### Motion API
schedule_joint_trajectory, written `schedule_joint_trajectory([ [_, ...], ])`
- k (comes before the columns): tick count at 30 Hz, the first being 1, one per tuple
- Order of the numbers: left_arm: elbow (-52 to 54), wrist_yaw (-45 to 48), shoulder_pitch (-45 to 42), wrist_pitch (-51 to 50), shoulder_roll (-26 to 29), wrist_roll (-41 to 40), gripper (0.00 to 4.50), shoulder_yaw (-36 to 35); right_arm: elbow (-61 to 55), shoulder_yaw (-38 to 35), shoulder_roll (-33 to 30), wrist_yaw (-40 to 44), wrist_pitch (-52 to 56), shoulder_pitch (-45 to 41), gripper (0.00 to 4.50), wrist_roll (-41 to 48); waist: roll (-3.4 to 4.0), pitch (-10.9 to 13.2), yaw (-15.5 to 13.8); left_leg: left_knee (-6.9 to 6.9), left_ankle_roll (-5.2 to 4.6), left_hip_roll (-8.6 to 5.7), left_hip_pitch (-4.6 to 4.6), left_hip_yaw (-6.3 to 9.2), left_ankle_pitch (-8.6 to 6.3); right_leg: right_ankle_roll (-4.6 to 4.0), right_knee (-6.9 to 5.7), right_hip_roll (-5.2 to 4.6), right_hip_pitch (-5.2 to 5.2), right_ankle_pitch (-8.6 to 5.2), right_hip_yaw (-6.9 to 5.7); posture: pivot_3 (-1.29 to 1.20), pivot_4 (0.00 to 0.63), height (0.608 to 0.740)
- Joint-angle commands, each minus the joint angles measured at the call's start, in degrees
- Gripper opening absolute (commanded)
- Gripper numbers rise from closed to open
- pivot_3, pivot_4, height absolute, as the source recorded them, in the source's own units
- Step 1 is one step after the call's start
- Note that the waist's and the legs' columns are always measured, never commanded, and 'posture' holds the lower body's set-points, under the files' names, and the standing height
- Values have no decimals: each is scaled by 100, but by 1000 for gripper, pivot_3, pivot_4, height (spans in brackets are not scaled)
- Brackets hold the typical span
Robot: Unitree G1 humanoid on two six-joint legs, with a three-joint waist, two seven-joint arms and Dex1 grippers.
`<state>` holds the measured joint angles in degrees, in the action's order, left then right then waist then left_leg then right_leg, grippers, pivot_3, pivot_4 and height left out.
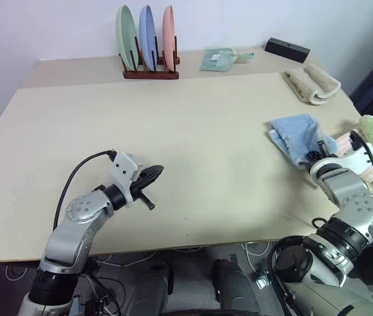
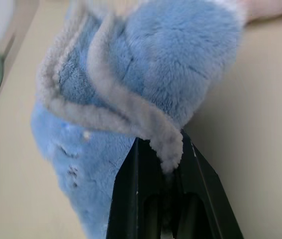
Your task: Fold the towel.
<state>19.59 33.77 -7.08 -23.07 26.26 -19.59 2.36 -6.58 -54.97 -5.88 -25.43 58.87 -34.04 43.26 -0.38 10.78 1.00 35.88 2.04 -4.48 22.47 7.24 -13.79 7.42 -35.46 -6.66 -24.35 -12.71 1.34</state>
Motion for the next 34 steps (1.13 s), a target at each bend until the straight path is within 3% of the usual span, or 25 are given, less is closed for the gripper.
schedule_joint_trajectory([
  [1, -50, 127, -126, 210, -53, 75, 0, 119, -413, -161, -56, -315, -33, 89, 37, 409, 0, 0, -4, 1, 0, 0, 0, 0, 0, 0, 0, 0, 1, 0, 0, 0, 150, 737],
  [4, -152, 161, -199, 259, -116, 103, 0, 169, -494, -142, -191, -376, -119, 140, 990, 626, 0, 0, -1, 1, -1, 0, 0, -1, 0, 0, 0, 0, 1, 0, 0, 0, 150, 737],
  [7, -176, 183, -206, 298, -153, 113, 0, 170, -606, 144, -488, -190, -209, 280, 2491, 566, 1, 0, -2, 3, -1, 1, 1, -1, 0, 0, 0, 1, 1, 0, 0, 0, 150, 737],
  [10, -200, 147, -121, 376, -164, 137, 0, 71, -970, 1803, -1839, 876, -587, 1013, 3967, -636, 11, 3, -19, 3, -4, -1, 3, -3, -2, 1, 2, 0, 1, -1, 0, 0, 150, 737],
  [14, -311, -52, -95, 551, -202, 267, 0, -100, -649, 2847, -2951, 1691, -1549, 1438, 3967, -1738, 8, 0, 25, 5, -8, -6, 0, -17, -4, 3, 11, 3, 4, -2, 2, 0, 150, 737],
  [18, -582, -614, -72, 908, -154, 632, 0, -557, -310, 3819, -3490, 2835, -2820, 1353, 3967, -2516, 6, 1, 28, 10, -8, 8, -3, -18, -4, 2, 10, 15, 8, -1, 3, 0, 150, 737],
  [26, -210, -1104, 707, 1202, -59, 899, 0, -1268, 292, 5033, -3307, 5688, -3858, 899, 3967, -2194, -8, 8, -54, 11, -12, 18, 2, -18, -7, 2, 27, 15, 11, 0, 5, 0, 150, 737],
  [34, 503, -1298, 1404, 1110, -150, 854, 0, -1519, 1342, 5212, -3029, 6536, -4281, 463, 3967, -2332, -13, 10, -130, 23, -10, 11, 4, -16, -8, -4, 29, 6, 17, 2, 4, 0, 150, 737],
])
